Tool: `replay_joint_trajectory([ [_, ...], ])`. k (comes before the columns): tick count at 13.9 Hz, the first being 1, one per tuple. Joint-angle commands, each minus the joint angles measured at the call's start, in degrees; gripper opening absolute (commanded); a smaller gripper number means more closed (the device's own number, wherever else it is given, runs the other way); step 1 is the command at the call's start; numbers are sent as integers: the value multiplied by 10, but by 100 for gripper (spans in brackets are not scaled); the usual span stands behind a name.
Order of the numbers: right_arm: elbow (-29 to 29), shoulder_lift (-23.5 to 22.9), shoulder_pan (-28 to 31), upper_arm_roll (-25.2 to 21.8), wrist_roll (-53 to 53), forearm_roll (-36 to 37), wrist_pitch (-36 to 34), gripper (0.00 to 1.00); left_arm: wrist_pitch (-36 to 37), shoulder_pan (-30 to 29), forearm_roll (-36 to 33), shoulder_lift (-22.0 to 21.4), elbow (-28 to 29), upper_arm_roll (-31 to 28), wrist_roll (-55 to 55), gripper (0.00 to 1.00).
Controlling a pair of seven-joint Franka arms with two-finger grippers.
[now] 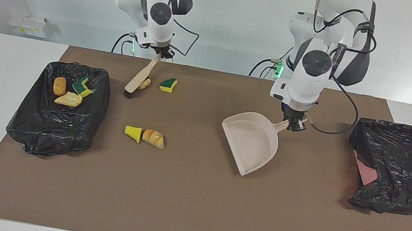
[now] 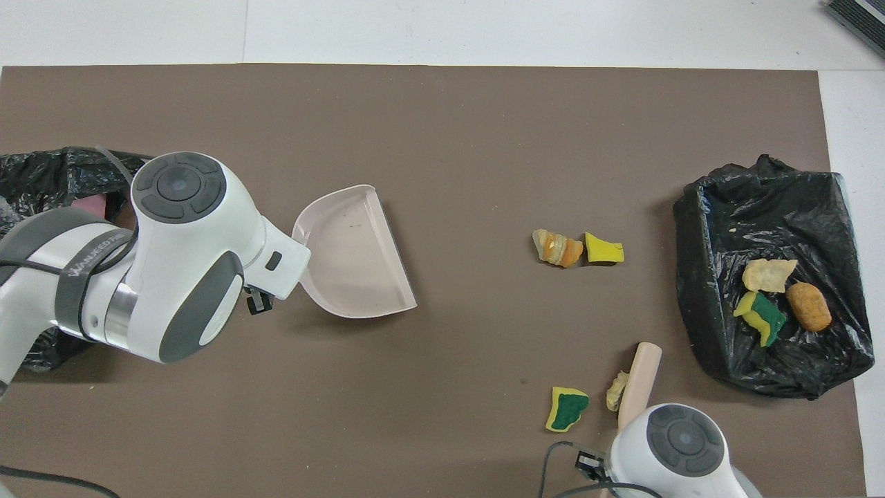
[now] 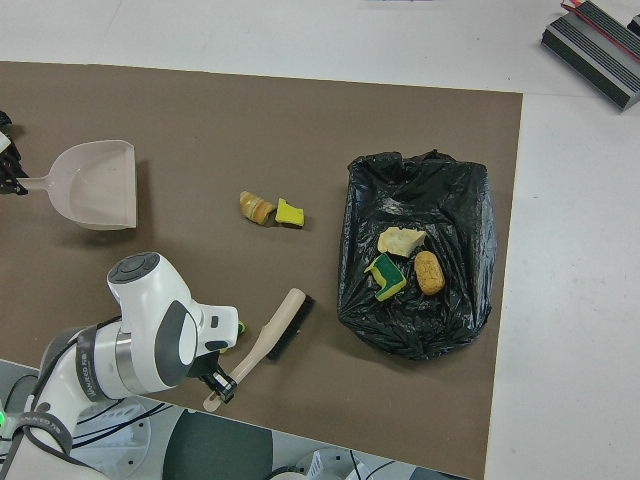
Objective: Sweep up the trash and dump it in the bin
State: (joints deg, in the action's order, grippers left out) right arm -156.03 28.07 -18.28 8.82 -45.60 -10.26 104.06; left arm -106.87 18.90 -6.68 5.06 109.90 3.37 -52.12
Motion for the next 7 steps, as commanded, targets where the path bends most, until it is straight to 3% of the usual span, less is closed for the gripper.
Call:
replay_joint_trajectory([
  [1,88,-88,1,5,3,-46,12,0,-32,0,-8,-2,6,5,-88,0],
  [3,121,-120,2,8,-5,-51,43,0,-36,2,-8,-5,14,5,-154,0],
  [7,214,-191,1,8,-12,-81,60,0,-113,39,-9,-41,102,6,-147,0],
])
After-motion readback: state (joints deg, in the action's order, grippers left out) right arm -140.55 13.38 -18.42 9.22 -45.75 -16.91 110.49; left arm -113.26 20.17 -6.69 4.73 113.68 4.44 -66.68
